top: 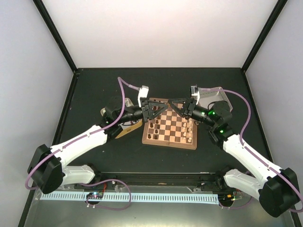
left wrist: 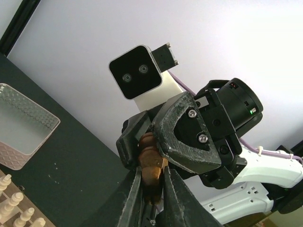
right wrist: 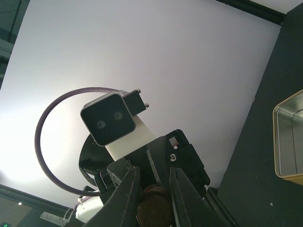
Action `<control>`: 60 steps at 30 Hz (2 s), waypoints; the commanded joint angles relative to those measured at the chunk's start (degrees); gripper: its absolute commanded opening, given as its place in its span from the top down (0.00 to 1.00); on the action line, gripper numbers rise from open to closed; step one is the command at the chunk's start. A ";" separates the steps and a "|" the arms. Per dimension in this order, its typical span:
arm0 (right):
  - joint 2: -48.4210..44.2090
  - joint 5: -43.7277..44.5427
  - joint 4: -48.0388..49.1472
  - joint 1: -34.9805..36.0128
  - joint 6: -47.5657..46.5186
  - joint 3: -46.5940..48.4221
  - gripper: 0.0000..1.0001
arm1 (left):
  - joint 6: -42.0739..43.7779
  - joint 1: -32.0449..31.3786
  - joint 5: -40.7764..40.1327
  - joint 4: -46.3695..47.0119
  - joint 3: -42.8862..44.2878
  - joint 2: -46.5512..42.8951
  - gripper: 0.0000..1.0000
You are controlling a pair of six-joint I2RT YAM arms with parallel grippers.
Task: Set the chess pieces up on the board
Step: Place the chess piece on the chessboard.
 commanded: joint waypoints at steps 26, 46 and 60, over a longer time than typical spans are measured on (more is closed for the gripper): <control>-12.22 30.73 -44.04 -0.63 -31.82 1.47 0.26 | 27.69 -0.24 -25.96 -82.16 25.18 11.64 0.98; -11.45 32.72 -44.97 -0.63 -34.88 -0.20 0.25 | 27.67 -0.90 -32.22 -96.73 42.55 37.59 0.98; -11.98 31.60 -43.06 -0.63 -34.58 -1.50 0.24 | 29.13 -2.27 -31.25 -96.67 44.46 43.54 0.96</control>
